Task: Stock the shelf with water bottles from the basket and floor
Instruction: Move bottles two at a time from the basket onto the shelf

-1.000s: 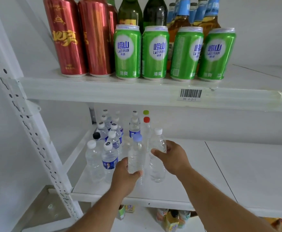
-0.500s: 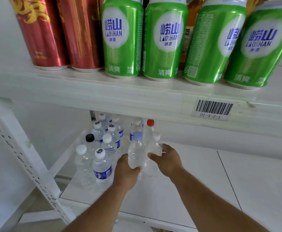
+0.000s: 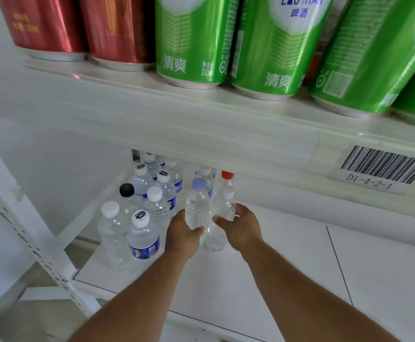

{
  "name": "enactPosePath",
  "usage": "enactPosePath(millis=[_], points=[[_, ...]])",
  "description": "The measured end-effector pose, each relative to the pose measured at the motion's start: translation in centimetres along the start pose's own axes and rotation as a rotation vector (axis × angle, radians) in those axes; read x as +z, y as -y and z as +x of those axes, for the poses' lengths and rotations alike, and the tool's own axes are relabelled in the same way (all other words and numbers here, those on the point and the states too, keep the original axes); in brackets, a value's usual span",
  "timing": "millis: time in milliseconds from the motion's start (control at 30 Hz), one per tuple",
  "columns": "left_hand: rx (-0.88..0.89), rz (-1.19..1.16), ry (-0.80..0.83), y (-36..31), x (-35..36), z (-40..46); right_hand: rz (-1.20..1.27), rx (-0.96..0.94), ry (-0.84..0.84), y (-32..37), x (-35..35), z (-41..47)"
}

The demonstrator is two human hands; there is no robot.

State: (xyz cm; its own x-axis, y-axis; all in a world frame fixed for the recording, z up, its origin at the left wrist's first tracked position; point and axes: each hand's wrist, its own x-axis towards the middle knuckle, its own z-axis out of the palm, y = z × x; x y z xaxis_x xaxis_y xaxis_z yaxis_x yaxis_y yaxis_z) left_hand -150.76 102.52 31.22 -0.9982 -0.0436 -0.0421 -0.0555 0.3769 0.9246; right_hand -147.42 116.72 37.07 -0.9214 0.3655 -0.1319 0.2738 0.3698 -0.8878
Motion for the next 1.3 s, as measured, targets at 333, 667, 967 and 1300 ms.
enactPosePath(millis=[333,667,967,1300], points=[[0.025,-0.032,0.039,0.9,0.5,1.5,-0.035,-0.021,-0.027,0.2,0.7,0.9],[-0.100,0.088,0.175,1.7,0.4,2.0,-0.104,0.017,0.016,-0.3,0.7,0.1],[-0.052,0.137,0.304,-0.6,-2.0,-3.9,-0.215,0.082,0.062,0.3,0.4,-3.9],[0.304,0.790,0.602,-2.0,-8.1,-9.4,-0.768,0.010,0.023,-0.9,0.7,-15.0]])
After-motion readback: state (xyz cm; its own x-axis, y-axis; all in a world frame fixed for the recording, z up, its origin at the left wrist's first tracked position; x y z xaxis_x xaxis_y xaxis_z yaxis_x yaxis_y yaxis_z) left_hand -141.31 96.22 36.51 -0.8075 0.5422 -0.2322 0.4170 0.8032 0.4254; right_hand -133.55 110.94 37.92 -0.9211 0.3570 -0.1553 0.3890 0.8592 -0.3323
